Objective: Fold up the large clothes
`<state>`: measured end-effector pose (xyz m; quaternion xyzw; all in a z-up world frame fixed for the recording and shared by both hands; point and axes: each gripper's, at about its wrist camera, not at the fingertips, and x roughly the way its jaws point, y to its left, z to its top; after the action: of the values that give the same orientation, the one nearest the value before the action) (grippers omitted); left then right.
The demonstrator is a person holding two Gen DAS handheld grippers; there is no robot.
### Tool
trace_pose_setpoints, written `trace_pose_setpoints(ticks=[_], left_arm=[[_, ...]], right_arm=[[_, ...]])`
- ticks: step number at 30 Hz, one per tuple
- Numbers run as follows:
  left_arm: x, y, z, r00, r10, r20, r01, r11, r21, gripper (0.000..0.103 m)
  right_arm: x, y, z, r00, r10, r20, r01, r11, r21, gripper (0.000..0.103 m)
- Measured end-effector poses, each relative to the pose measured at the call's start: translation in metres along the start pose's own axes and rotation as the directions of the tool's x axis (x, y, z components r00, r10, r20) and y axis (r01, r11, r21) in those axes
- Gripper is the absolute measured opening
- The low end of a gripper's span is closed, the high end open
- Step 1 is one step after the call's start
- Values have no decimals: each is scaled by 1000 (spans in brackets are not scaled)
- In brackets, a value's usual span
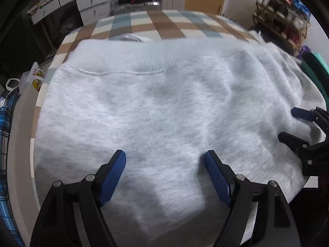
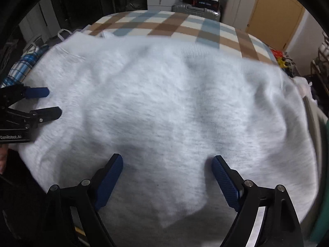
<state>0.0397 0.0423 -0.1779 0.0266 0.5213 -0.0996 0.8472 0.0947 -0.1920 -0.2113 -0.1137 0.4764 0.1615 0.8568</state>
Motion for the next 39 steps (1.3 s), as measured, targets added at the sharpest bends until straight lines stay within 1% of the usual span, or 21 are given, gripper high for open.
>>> trace_pose_setpoints(ticks=[2, 6, 8, 9, 10, 11, 13, 14, 15, 16, 19, 20, 22, 26, 30, 31, 33, 35, 36, 38, 39], left_arm=[[-2, -2, 0, 1000, 7, 16, -7, 1000, 14, 77], [-24, 3, -8, 999, -30, 35, 32, 998, -52, 76], [-47, -3, -12, 987, -134, 85, 137, 990, -33, 74], [-51, -8, -13, 983, -153, 98, 154, 988, -1, 74], [-56, -16, -15, 984, -143, 105, 140, 990, 35, 75], [-57, -25, -18, 988, -110, 112, 102, 992, 73, 75], [-44, -42, -22, 995, -15, 99, -1, 988, 154, 75], [-34, -45, -24, 995, 15, 94, -31, 986, 165, 75], [-28, -43, -25, 996, 14, 90, -28, 987, 155, 75], [-22, -39, -25, 997, -2, 82, -9, 992, 128, 76], [-13, -26, -22, 996, 22, 81, -28, 997, 73, 98], [-11, -23, -21, 997, 23, 80, -28, 997, 66, 100], [-10, -18, -21, 998, -2, 68, -1, 999, 46, 100], [-13, -23, -26, 996, 16, 88, -23, 997, 71, 101], [-14, -22, -27, 996, 10, 87, -15, 998, 59, 101], [-14, -22, -27, 996, 13, 88, -18, 998, 59, 101], [-15, -23, -29, 996, 16, 90, -21, 998, 59, 101], [-15, -23, -29, 996, 14, 88, -19, 998, 57, 101], [-15, -23, -28, 996, 13, 87, -18, 998, 57, 101], [-14, -22, -28, 996, 10, 87, -15, 998, 55, 101], [-14, -22, -28, 996, 9, 89, -15, 998, 58, 101]], right_arm=[[-2, 2, -1, 1000, -20, 16, 19, 1000, 15, 90], [-19, -1, 3, 999, -33, 8, 33, 998, 51, 87], [-40, -1, 0, 999, -22, 33, 20, 997, 71, 87], [-56, -1, -4, 998, -3, 67, -1, 998, 70, 87], [-67, 0, -7, 996, -17, 92, 11, 998, 65, 87], [-77, -1, -12, 992, -63, 107, 57, 997, 56, 88], [-79, -7, -20, 983, -146, 110, 142, 989, 45, 88], [-72, -18, -27, 978, -195, 80, 191, 980, 55, 89], [-63, -26, -31, 978, -205, 41, 202, 977, 71, 88], [-53, -35, -35, 980, -199, 3, 198, 976, 94, 88], [-36, -55, -43, 994, -102, -32, 106, 982, 153, 89], [-35, -57, -42, 995, -97, -40, 102, 983, 155, 89], [-29, -55, -42, 994, -89, -61, 96, 987, 129, 90], [-11, -66, -36, 995, -53, -80, 62, 991, 121, 99], [-16, -66, -25, 994, -64, -94, 75, 990, 119, 100], [-20, -65, -18, 994, -69, -89, 79, 991, 111, 98], [-45, -63, -2, 998, -65, -14, 66, 991, 118, 80], [-66, -64, 21, 995, -32, 96, 16, 987, 159, 80], [-68, -64, 30, 992, -22, 123, 1, 985, 171, 81], [-54, -58, 52, 994, 5, 109, -25, 983, 183, 81], [-38, -54, 66, 997, 29, 74, -43, 981, 188, 78]])
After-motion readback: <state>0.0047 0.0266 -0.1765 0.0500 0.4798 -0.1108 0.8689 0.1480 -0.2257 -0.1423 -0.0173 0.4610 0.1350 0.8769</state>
